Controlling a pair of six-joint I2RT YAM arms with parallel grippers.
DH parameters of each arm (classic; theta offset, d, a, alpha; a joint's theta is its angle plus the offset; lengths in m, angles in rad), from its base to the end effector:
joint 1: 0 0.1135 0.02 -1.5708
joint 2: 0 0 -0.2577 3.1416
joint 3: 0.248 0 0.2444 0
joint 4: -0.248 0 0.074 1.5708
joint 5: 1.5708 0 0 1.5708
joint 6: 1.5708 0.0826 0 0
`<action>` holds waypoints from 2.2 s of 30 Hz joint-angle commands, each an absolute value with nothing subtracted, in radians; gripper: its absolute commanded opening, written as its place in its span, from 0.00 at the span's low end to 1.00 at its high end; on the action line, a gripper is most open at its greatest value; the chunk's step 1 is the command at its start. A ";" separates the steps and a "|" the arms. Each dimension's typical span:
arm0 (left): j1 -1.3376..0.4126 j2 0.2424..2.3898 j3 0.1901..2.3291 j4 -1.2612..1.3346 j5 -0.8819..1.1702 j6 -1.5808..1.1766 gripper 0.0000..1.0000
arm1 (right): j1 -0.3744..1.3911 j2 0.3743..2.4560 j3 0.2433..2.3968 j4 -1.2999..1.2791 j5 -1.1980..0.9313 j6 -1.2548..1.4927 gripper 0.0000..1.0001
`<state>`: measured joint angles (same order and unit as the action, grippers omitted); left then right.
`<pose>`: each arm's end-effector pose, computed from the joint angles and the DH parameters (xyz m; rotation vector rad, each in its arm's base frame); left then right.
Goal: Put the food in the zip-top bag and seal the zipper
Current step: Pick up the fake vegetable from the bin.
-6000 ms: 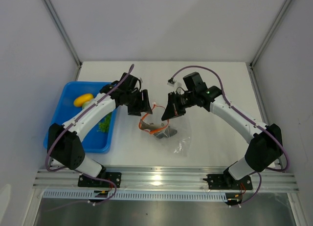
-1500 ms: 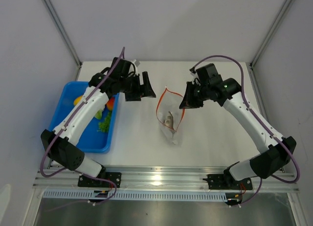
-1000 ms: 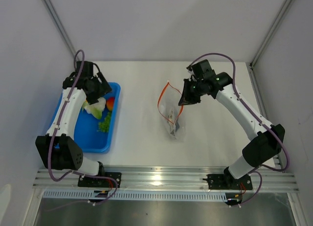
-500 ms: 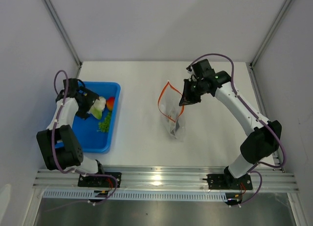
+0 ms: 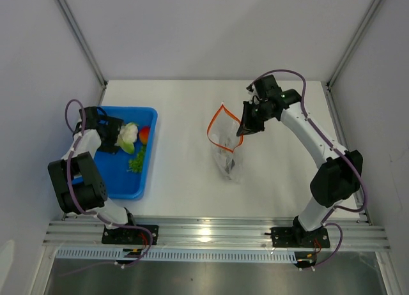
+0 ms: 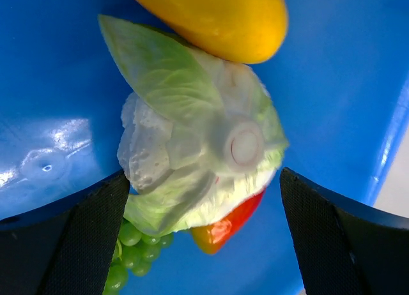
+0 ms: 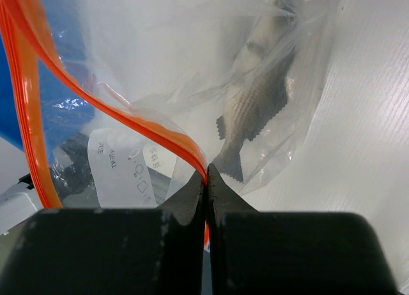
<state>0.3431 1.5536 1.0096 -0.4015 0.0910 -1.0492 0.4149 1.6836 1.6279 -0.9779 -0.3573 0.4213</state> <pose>0.3235 0.1076 0.1732 -1.6110 1.9864 -0.3951 0.3236 0.1741 0.2862 -0.1254 2.6976 0.7465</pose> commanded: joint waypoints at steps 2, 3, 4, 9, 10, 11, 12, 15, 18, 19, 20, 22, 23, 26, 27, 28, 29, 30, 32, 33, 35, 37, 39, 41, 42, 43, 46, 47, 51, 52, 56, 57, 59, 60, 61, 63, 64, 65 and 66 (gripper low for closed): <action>0.359 1.604 1.029 -0.363 0.118 -1.097 0.99 | 0.402 1.693 1.680 -0.989 -0.374 0.400 0.00; 0.359 1.614 1.026 -0.356 0.120 -1.098 1.00 | 0.399 1.700 1.680 -0.985 -0.377 0.400 0.00; 0.359 1.617 1.020 -0.350 0.120 -1.104 0.99 | 0.397 1.701 1.680 -0.983 -0.383 0.400 0.00; 0.357 1.654 1.049 -0.385 0.132 -1.112 1.00 | 0.393 1.723 1.698 -0.982 -0.390 0.399 0.00; 0.359 1.664 1.066 -0.400 0.130 -1.108 0.99 | 0.391 1.724 1.700 -0.980 -0.390 0.399 0.00; 0.359 1.666 1.065 -0.402 0.124 -1.101 1.00 | 0.391 1.726 1.698 -0.979 -0.391 0.400 0.00; 0.359 1.667 1.068 -0.402 0.118 -1.098 0.99 | 0.391 1.726 1.698 -0.979 -0.391 0.402 0.00; 0.359 1.675 1.068 -0.397 0.107 -1.095 0.99 | 0.388 1.726 1.695 -0.977 -0.393 0.403 0.00; 0.359 1.689 1.062 -0.377 0.103 -1.094 0.99 | 0.388 1.717 1.680 -0.968 -0.391 0.403 0.00; 0.359 1.692 1.057 -0.368 0.101 -1.092 0.98 | 0.387 1.713 1.674 -0.966 -0.393 0.406 0.00; 0.359 1.693 1.052 -0.359 0.097 -1.094 0.97 | 0.388 1.709 1.669 -0.963 -0.394 0.408 0.00; 0.359 1.698 1.033 -0.335 0.095 -1.097 0.90 | 0.387 1.709 1.661 -0.962 -0.394 0.410 0.00; 0.359 1.698 1.026 -0.307 0.092 -1.098 0.86 | 0.387 1.709 1.661 -0.962 -0.396 0.411 0.00; 0.359 1.700 1.006 -0.282 0.095 -1.097 0.66 | 0.387 1.710 1.669 -0.965 -0.394 0.413 0.00; 0.359 1.700 1.008 -0.282 0.095 -1.092 0.60 | 0.387 1.710 1.669 -0.965 -0.393 0.411 0.00; 0.359 1.700 1.008 -0.285 0.095 -1.083 0.46 | 0.385 1.707 1.663 -0.963 -0.388 0.414 0.00; 0.359 1.697 1.008 -0.293 0.092 -1.080 0.37 | 0.387 1.704 1.660 -0.962 -0.388 0.414 0.00; 0.359 1.694 1.008 -0.305 0.091 -1.077 0.31 | 0.387 1.695 1.654 -0.957 -0.388 0.416 0.00; 0.359 1.677 1.002 -0.311 0.086 -1.071 0.18 | 0.387 1.686 1.635 -0.945 -0.394 0.417 0.00; 0.359 1.669 0.994 -0.316 0.087 -1.066 0.15 | 0.385 1.675 1.631 -0.940 -0.396 0.419 0.00; 0.359 1.649 0.989 -0.322 0.087 -1.054 0.03 | 0.387 1.666 1.618 -0.931 -0.396 0.419 0.00; 0.359 1.628 0.980 -0.339 0.086 -1.045 0.00 | 0.387 1.652 1.600 -0.919 -0.397 0.420 0.00; 0.360 1.602 0.962 -0.347 0.090 -1.042 0.01 | 0.387 1.638 1.585 -0.907 -0.403 0.420 0.00; 0.360 1.556 0.936 -0.351 0.090 -1.039 0.01 | 0.387 1.631 1.571 -0.896 -0.410 0.419 0.00; 0.359 1.539 0.930 -0.354 0.092 -1.031 0.01 | 0.387 1.628 1.566 -0.894 -0.413 0.419 0.00; 0.359 1.523 0.922 -0.360 0.095 -1.026 0.01 | 0.387 1.618 1.562 -0.887 -0.414 0.417 0.00; 0.359 1.456 0.904 -0.391 0.097 -1.000 0.01 | 0.387 1.599 1.543 -0.873 -0.420 0.414 0.00; 0.359 1.436 0.899 -0.403 0.097 -0.994 0.00 | 0.387 1.594 1.539 -0.870 -0.423 0.413 0.00; 0.357 1.307 0.900 -0.463 0.101 -0.948 0.00 | 0.388 1.566 1.503 -0.851 -0.434 0.414 0.00; 0.359 1.283 0.908 -0.477 0.107 -0.939 0.00 | 0.390 1.565 1.500 -0.856 -0.431 0.414 0.00; 0.339 1.204 0.969 -0.584 0.129 -0.891 0.01 | 0.405 1.562 1.502 -0.874 -0.404 0.402 0.00; 0.301 1.177 0.977 -0.612 0.129 -0.884 0.00 | 0.416 1.565 1.505 -0.880 -0.396 0.402 0.00; 0.249 1.151 0.994 -0.614 0.140 -0.884 0.01 | 0.428 1.566 1.516 -0.896 -0.359 0.403 0.00; 0.186 1.143 1.002 -0.615 0.143 -0.891 0.01 | 0.434 1.574 1.522 -0.903 -0.351 0.400 0.00; 0.154 1.134 1.017 -0.612 0.150 -0.897 0.01 | 0.443 1.575 1.528 -0.919 -0.329 0.399 0.00; 0.071 1.128 1.046 -0.607 0.187 -0.911 0.00 | 0.452 1.580 1.548 -0.940 -0.304 0.400 0.00; 0.045 1.121 1.069 -0.606 0.198 -0.916 0.01 | 0.459 1.582 1.554 -0.946 -0.298 0.402 0.00; 0.019 1.117 1.090 -0.603 0.212 -0.920 0.01 | 0.462 1.583 1.568 -0.956 -0.281 0.402 0.00; -0.045 1.114 1.101 -0.595 0.244 -0.923 0.01 | 0.463 1.586 1.572 -0.969 -0.273 0.403 0.00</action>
<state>0.0509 1.1561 1.0214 -0.6109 0.1600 -0.9169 0.4534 1.5982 1.5146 -0.9272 -0.3340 0.4133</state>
